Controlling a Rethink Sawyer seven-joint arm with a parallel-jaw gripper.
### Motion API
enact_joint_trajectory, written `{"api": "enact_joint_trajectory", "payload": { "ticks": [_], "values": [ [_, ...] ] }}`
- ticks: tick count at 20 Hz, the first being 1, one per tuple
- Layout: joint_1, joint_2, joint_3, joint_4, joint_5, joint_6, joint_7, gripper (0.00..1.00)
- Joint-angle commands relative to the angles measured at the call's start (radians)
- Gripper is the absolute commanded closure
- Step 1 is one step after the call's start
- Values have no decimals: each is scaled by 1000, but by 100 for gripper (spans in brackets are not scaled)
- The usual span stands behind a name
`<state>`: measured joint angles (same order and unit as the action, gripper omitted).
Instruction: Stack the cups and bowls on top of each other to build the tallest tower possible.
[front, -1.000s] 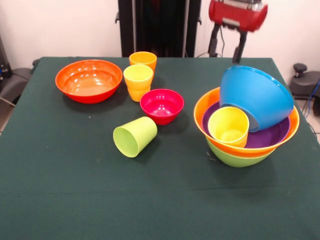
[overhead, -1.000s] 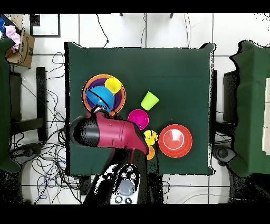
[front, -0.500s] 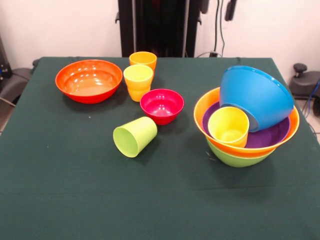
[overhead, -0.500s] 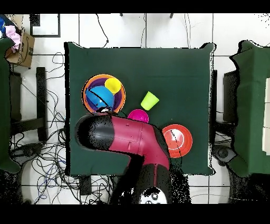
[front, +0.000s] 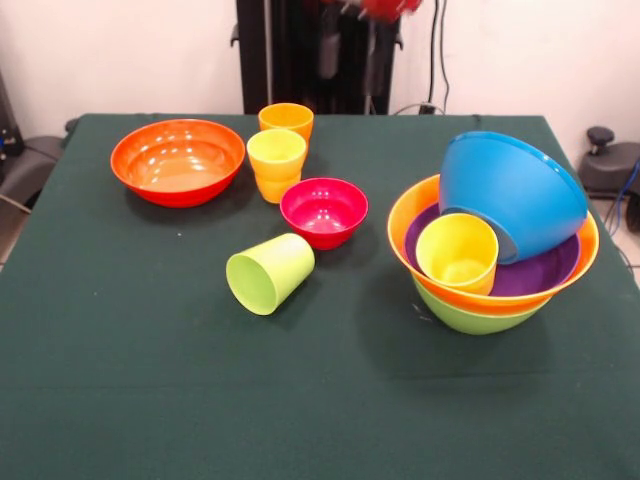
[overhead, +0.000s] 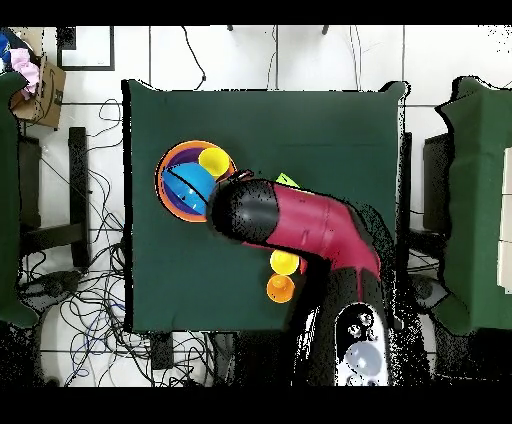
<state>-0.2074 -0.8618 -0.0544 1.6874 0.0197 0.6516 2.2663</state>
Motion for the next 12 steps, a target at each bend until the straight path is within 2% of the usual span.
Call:
{"api": "enact_joint_trajectory", "payload": {
  "ticks": [1,5,12],
  "values": [
    [-83,261,190,-125,-193,-93,-295,0],
    [-91,320,193,-170,-262,-133,-256,0],
    [-50,371,147,-241,-359,-160,-160,0]
  ]
}}
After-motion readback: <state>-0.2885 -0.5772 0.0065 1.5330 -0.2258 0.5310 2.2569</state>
